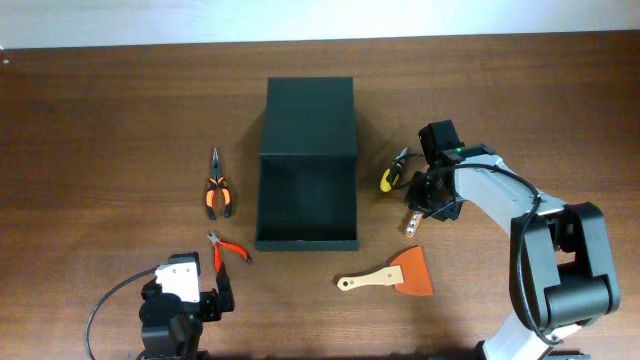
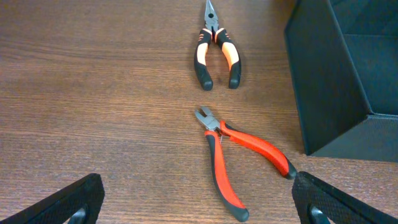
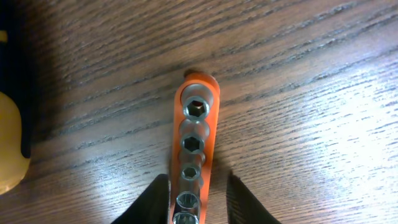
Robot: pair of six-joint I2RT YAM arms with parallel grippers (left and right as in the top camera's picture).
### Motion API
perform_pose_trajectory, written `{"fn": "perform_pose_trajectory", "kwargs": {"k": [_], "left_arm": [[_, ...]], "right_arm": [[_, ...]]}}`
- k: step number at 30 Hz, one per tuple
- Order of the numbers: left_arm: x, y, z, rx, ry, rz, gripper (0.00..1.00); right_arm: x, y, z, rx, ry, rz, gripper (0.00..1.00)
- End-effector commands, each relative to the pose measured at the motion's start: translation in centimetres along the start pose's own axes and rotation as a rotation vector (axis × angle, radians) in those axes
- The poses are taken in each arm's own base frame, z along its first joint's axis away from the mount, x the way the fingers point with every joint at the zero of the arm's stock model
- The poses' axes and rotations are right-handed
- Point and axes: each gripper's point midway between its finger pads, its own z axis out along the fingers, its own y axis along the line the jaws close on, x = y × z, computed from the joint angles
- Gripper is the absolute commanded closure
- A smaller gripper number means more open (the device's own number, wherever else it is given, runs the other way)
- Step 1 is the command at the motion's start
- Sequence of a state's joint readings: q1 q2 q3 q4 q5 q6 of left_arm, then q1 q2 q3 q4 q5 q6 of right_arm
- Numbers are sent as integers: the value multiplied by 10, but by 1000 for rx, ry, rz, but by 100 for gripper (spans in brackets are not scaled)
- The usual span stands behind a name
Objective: Pack container
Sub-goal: 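Close the right gripper on the orange socket rail and lift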
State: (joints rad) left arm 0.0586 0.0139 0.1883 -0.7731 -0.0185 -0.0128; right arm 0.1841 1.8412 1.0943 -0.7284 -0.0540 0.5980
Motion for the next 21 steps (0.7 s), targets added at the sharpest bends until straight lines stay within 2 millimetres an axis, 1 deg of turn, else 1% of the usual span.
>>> {"fn": "perform_pose_trajectory", "kwargs": {"k": [1,4,7,10,15,21], "left_arm": [[0,0,1,0,-6,-12,1],[0,0,1,0,-6,-12,1],[0,0,1,0,-6,-12,1],[0,0,1,0,-6,-12,1],[0,0,1,0,-6,-12,1],[0,0,1,0,-6,-12,1]], "right_arm": [[-3,6,1,-10,-3,0,74],[-3,5,2,-10,-3,0,78],[-2,5,2,-9,-3,0,80],[-3,5,2,-7,-7,-2,87],[-4,5,1,-8,-8,-9,90],[-12,12,-13,-12,-14,-31,95]]}}
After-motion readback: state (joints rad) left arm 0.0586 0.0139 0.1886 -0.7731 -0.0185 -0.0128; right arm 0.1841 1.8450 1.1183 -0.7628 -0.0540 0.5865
